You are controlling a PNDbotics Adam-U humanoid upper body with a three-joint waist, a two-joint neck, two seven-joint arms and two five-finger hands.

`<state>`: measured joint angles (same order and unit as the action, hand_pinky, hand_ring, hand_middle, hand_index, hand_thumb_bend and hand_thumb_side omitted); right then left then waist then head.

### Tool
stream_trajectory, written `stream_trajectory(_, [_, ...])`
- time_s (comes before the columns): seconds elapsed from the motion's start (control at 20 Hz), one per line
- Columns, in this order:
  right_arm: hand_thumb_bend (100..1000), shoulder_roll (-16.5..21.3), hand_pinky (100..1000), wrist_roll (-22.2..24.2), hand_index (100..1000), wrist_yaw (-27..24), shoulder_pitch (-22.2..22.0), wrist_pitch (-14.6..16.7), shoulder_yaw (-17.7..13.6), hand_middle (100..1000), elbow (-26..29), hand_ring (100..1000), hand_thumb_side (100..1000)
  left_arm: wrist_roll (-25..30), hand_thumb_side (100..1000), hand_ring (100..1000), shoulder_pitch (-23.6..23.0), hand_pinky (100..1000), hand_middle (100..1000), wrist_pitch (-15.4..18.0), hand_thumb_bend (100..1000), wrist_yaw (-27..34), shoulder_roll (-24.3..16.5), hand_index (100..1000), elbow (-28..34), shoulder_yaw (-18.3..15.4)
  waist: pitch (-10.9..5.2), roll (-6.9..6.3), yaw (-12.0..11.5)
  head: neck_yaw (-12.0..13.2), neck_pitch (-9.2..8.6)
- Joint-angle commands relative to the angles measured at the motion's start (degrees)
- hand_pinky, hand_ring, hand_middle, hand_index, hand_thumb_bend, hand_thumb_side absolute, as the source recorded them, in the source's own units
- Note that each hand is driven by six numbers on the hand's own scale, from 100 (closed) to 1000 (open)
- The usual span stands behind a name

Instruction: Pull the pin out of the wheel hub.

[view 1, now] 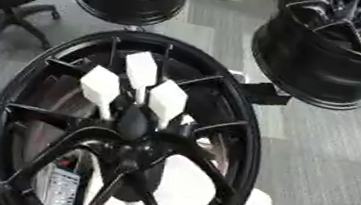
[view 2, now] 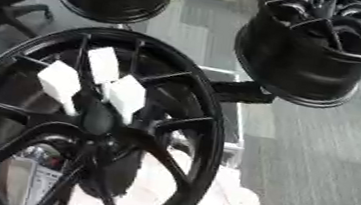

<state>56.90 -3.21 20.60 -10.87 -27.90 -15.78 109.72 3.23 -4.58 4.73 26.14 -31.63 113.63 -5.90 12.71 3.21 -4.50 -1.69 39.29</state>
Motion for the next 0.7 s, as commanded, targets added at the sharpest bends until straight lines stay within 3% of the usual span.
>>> stream_trajectory(0.05, [135, 0.68, 892, -4.01, 772, -2.60, 0.55, 1.22, 0.07, 680, 4.33, 843, 236, 0.24, 772, 796, 0.40, 870, 821, 0.36, 100, 0.26, -0.85, 854, 0.97, -0.46, -0.75, -0.24, 0.01, 0.22, -0.07])
stream_trajectory(0.2, [147, 0.62, 892, -6.09, 769, -4.11, 1.06, 4.97, 1.31, 677, 4.81, 840, 232, 0.44, 768, 797, 0.56, 870, 821, 0.64, 100, 0.46, -0.91, 854, 0.97, -0.41, -0.75, -0.32, -0.05, 0.20, -0.23])
stream_trajectory(0.35, [168, 1.10, 895, -5.21, 765, -3.09, 1.42, 7.99, 2.45, 680, 4.87, 838, 229, 0.61, 769, 797, 0.63, 870, 821, 0.73, 100, 0.47, -0.91, 853, 0.97, -0.33, -0.71, -0.31, -0.08, 0.15, -0.26])
stream_trajectory(0.7, [183, 1.77, 898, -1.41, 761, 0.52, 2.61, 11.64, 3.93, 681, 4.88, 835, 230, 0.88, 766, 797, 0.84, 870, 822, 0.70, 100, 0.51, -0.95, 853, 0.97, -0.14, -0.74, -0.19, -0.18, 0.09, -0.15])
